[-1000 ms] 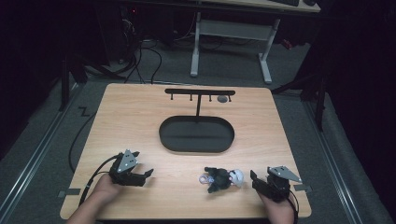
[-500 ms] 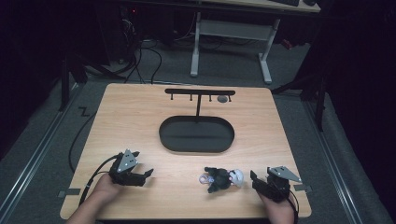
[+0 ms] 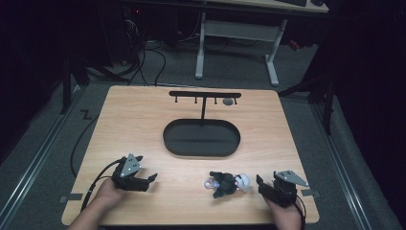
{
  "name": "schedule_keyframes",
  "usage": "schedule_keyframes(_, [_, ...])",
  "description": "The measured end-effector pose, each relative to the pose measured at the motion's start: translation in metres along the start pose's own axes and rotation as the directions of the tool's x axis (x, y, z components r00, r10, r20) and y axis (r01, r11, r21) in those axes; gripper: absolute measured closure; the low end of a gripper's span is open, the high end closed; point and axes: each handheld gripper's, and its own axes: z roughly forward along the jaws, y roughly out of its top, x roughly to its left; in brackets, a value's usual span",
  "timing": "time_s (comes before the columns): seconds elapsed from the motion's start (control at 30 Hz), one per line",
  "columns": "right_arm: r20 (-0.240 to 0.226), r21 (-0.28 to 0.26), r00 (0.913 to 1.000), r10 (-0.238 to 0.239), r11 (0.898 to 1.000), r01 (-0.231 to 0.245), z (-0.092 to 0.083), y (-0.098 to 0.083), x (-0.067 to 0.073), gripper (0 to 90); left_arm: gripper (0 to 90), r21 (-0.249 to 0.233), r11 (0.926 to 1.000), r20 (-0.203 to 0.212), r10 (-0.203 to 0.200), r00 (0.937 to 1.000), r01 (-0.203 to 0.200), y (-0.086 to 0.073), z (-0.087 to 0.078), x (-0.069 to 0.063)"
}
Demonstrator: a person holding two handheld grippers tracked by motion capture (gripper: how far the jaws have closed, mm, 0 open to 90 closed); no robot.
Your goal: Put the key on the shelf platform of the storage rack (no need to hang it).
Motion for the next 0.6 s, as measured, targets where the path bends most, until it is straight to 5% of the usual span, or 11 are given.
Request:
schedule_keyframes(0.2, [-0.002,-0.009,1.0000,0.001,1.000,-0.001,-0.002,0.000,0.000,32.7,15.3,0.000,1.0000,0.000,-0.003,1.0000,0.003,0.000,0.000,0.000])
schedule_keyframes(0.37, [-0.023,-0.025,0.9997,0.006,1.000,-0.006,-0.008,0.002,0.001,44.9,15.3,0.000,1.0000,0.001,-0.002,1.0000,0.002,0.000,0.000,0.000])
schedule_keyframes(0.43, [-0.057,-0.053,0.9984,-0.001,0.999,-0.002,-0.017,0.005,0.007,56.2,15.3,0.000,1.0000,0.002,-0.003,1.0000,0.003,0.000,0.000,0.000])
schedule_keyframes(0.6, [-0.120,-0.085,0.9928,0.001,0.996,-0.011,-0.025,0.009,0.017,63.9,15.3,0.001,1.0000,0.002,-0.001,1.0000,0.001,0.000,0.000,0.000])
